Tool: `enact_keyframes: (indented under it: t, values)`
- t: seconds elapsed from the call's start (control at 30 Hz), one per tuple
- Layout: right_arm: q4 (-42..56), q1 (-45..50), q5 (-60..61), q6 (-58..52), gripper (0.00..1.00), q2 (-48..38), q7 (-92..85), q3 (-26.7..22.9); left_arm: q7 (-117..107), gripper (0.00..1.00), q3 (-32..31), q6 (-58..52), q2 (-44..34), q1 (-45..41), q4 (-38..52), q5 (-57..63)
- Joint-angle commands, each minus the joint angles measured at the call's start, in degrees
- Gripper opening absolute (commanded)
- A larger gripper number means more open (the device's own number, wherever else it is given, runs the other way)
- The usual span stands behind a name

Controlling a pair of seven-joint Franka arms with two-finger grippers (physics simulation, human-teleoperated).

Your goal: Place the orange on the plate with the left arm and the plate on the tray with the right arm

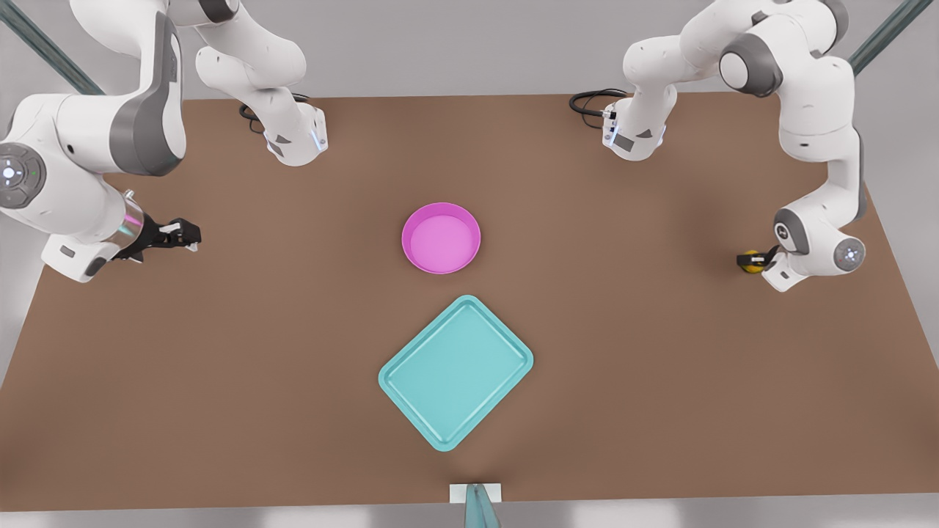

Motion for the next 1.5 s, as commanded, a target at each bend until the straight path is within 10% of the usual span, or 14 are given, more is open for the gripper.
enact_keyframes:
  t: [0.0, 0.23, 0.4, 0.93, 1.1, 1.47]
  values:
    - [-0.1, 0.0, 0.0, -0.1, 1.00, -0.1, -0.5, 0.0, 4.8, 1.00, 0.0, -0.9, 0.4, 0.0, 0.0, 0.1]
    - [-0.1, 0.0, 0.0, 0.2, 1.00, 0.0, -0.5, 0.0, 4.8, 0.98, 0.0, -0.9, 1.2, 0.0, 0.0, 0.1]
    - [-0.1, 0.0, 0.0, 0.2, 1.00, 0.0, -0.4, 0.0, 4.8, 0.70, 0.0, -0.8, 1.5, 0.0, 0.1, 0.1]
    - [-0.1, -0.1, 0.0, 0.2, 1.00, 0.3, -0.4, 0.0, -0.6, 0.61, -3.4, -0.5, -4.2, -0.5, 0.7, -0.3]
    - [-0.1, -0.1, 0.0, 0.3, 1.00, 0.6, -0.5, -0.1, -29.6, 0.61, -14.8, -5.2, -14.8, -17.7, 3.0, -0.4]
    - [-0.1, -0.2, 0.0, 0.4, 1.00, 0.6, -0.4, -0.2, -77.4, 0.62, -16.5, -24.4, 5.5, -60.7, 36.4, -12.0]
